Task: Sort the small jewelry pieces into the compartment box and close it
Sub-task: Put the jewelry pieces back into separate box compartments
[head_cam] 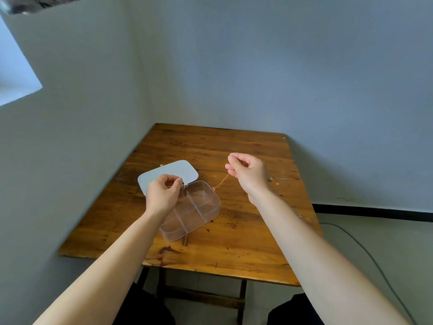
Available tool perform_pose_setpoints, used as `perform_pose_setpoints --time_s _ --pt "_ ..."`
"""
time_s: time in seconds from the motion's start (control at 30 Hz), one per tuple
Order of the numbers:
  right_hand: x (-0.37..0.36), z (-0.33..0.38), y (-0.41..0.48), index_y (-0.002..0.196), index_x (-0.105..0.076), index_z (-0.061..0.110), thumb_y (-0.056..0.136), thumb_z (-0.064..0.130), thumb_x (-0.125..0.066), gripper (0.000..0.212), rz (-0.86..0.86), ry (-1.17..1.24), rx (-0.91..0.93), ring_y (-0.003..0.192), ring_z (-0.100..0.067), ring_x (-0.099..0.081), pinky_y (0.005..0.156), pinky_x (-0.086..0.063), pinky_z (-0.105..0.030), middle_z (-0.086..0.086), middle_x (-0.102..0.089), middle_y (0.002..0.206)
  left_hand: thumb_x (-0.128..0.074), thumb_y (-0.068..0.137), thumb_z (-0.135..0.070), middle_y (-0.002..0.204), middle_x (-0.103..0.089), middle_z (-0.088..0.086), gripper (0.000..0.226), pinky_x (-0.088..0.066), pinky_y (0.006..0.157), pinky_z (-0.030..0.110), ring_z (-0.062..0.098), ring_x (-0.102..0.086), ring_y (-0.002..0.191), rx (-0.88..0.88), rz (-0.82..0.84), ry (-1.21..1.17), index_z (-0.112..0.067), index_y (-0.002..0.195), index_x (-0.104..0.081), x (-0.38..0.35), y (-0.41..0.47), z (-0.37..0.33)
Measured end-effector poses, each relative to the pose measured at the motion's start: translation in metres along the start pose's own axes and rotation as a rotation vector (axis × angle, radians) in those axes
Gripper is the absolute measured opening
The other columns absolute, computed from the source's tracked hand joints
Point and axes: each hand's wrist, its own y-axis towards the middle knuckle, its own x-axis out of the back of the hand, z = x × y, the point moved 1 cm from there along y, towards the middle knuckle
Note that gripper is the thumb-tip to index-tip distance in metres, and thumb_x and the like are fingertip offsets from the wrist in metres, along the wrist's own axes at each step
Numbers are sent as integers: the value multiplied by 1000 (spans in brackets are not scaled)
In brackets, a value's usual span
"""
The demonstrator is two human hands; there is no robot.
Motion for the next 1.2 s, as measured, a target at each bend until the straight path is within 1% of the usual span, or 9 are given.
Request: perform_pose_setpoints --time_s 0.13,0.33,0.43,0.5,0.67,0.77,0.9,1.03,1.2 --pt "-28 10 9 110 -72 24 95 28 -68 17 47 26 7 82 -1 -72 68 -57 -16 9 -75 92 -65 93 -24 88 -71 -1 14 -52 63 25 12 -64 78 -3 27 149 -14 100 -72 -3 7 19" --pt "-59 14 17 113 -72 20 95 25 -67 19 116 21 19 84 -2 -72 71 -58 -18 8 -74 97 -66 93 -22 85 -69 -3 12 -50 56 22 7 -60 71 -52 81 334 -17 103 -71 -7 6 40" --pt "-67 17 19 112 -72 19 95 25 -68 19 123 30 33 84 -3 -73 73 -60 -20 8 -74 94 -67 92 -17 94 -72 1 15 -52 63 24 11 -60 74 -128 90 402 -16 106 -71 -11 2 45" --pt "-71 19 22 109 -73 21 94 26 -69 16 125 31 50 84 -5 -73 74 -60 -22 8 -75 92 -67 91 -13 98 -73 2 18 -49 63 22 11 -59 75 -156 73 424 -15 108 -70 -12 -1 47" --pt "-81 15 25 98 -73 27 93 24 -70 6 145 1 66 80 -7 -73 72 -60 -22 7 -76 84 -65 90 -7 109 -72 5 27 -53 75 30 22 -67 96 -136 29 406 -12 116 -67 -12 -2 49" --pt "-88 -1 25 91 -73 30 93 21 -69 9 161 -82 19 78 -12 -74 74 -62 -27 6 -76 80 -60 92 -6 110 -72 5 25 -50 72 27 23 -67 96 -116 9 422 -13 116 -67 -13 -2 48" --pt "-92 -32 23 104 -76 15 93 19 -69 13 193 -245 -102 78 -14 -74 78 -62 -32 2 -76 83 -56 95 -5 112 -72 6 25 -51 72 28 25 -67 98 -93 0 433 -13 117 -67 -14 -2 48" --pt "-89 -49 21 107 -76 13 91 22 -72 18 221 -373 -185 77 -12 -73 78 -62 -31 1 -75 84 -55 97 -6 113 -71 6 26 -56 74 33 25 -67 97 -92 3 465 -12 119 -66 -15 -2 46" --pt "-91 -47 22 113 -75 13 97 22 -64 21 272 -604 -77 92 -21 -70 83 -60 -34 -4 -74 105 -56 96 -6 114 -71 6 26 -58 76 34 24 -68 97 -94 -4 480 -12 120 -66 -14 -4 46"
